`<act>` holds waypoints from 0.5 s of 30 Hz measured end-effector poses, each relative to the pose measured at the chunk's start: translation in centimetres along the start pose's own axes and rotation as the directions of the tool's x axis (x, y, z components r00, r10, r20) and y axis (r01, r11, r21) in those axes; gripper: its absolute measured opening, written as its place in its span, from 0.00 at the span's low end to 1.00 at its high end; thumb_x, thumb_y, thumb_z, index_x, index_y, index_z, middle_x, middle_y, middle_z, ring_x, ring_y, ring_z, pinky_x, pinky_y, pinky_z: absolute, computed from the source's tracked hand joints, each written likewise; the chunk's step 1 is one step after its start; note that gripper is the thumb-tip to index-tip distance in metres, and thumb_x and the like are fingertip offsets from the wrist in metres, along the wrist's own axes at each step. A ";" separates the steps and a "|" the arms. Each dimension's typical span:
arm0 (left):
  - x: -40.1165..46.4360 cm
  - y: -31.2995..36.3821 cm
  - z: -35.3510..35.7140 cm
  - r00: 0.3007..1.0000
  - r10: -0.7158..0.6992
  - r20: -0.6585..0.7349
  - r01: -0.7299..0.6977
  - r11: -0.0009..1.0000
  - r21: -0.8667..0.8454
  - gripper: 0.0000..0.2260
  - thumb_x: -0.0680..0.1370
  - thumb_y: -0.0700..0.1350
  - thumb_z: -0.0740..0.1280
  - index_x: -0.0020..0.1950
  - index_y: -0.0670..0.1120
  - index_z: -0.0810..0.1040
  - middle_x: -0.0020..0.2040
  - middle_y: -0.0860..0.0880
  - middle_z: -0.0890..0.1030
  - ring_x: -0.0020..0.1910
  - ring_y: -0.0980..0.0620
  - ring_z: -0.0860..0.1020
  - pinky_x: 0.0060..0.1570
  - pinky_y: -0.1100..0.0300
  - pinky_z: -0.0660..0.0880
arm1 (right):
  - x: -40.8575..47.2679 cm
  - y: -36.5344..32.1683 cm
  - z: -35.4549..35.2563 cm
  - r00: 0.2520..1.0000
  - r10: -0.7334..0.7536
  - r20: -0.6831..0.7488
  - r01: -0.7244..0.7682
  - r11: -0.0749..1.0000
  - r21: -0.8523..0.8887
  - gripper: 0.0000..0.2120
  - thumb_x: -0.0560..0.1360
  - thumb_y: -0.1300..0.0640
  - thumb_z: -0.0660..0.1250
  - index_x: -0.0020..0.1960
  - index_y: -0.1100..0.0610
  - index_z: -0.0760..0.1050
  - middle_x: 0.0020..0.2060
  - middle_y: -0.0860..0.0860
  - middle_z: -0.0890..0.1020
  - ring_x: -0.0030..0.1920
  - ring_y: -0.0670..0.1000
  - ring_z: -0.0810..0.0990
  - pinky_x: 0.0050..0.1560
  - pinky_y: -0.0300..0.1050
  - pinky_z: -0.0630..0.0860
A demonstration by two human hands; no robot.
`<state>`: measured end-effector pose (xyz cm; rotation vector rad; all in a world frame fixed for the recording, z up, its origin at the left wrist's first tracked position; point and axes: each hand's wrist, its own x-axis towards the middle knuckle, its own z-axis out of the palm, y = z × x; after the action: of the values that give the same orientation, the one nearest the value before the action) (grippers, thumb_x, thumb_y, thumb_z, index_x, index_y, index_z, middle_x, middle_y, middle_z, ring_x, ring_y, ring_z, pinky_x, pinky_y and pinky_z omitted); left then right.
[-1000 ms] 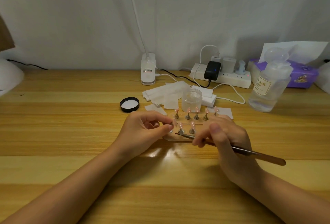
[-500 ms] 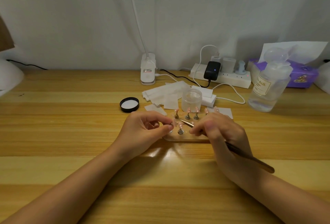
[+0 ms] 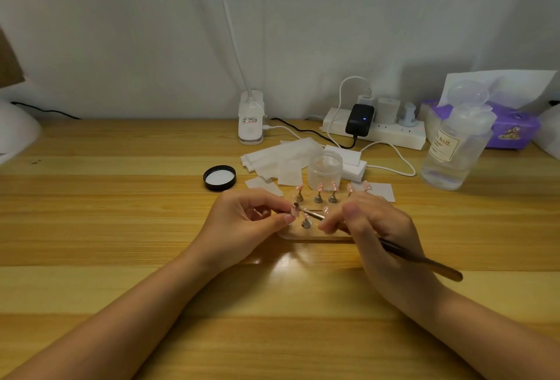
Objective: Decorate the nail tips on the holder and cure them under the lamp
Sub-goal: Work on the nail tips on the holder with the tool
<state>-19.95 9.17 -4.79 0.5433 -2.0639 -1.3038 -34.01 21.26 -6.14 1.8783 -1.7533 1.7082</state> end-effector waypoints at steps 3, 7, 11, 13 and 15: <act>0.0 0.0 0.0 1.000 0.008 0.001 -0.008 1.000 -0.003 0.07 0.69 0.37 0.72 0.40 0.49 0.83 0.35 0.57 0.82 0.34 0.61 0.76 0.33 0.71 0.70 | -0.3 -0.1 -0.1 1.000 -0.030 -0.006 0.031 0.998 0.055 0.24 0.79 0.45 0.49 0.34 0.51 0.76 0.28 0.45 0.76 0.35 0.39 0.75 0.43 0.41 0.70; 0.0 0.0 0.0 1.000 0.014 0.005 -0.014 1.000 0.002 0.06 0.69 0.38 0.72 0.40 0.50 0.83 0.35 0.58 0.82 0.32 0.64 0.75 0.31 0.73 0.68 | -0.1 -0.2 -0.1 0.999 0.033 -0.031 -0.031 0.997 0.071 0.18 0.78 0.45 0.50 0.36 0.44 0.74 0.31 0.44 0.78 0.38 0.43 0.77 0.41 0.50 0.73; 0.0 0.0 0.0 1.000 0.012 0.000 -0.012 1.000 0.001 0.06 0.69 0.38 0.72 0.39 0.50 0.83 0.35 0.57 0.82 0.33 0.61 0.74 0.31 0.71 0.69 | 0.1 0.0 0.0 0.998 0.056 0.000 -0.056 0.998 0.032 0.18 0.78 0.45 0.51 0.38 0.48 0.76 0.34 0.44 0.79 0.40 0.43 0.78 0.44 0.49 0.74; 0.1 0.0 0.0 1.000 0.021 0.000 -0.021 1.000 -0.007 0.07 0.68 0.37 0.73 0.38 0.50 0.83 0.34 0.57 0.81 0.32 0.60 0.72 0.31 0.70 0.68 | -0.1 0.0 0.0 1.000 0.006 0.003 -0.006 0.999 0.035 0.21 0.79 0.44 0.50 0.37 0.49 0.76 0.32 0.42 0.79 0.38 0.41 0.77 0.45 0.46 0.72; 0.1 0.0 0.0 0.999 0.035 -0.001 -0.035 0.999 -0.019 0.07 0.68 0.36 0.73 0.38 0.49 0.83 0.33 0.56 0.81 0.32 0.60 0.72 0.31 0.70 0.68 | -0.3 -0.1 -0.1 0.999 -0.031 -0.014 0.031 0.998 0.056 0.23 0.79 0.44 0.48 0.36 0.49 0.75 0.29 0.44 0.77 0.37 0.39 0.76 0.44 0.43 0.70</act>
<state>-19.98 9.11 -4.80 0.4967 -2.0495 -1.3012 -33.94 21.49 -6.26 1.9012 -1.6798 1.7723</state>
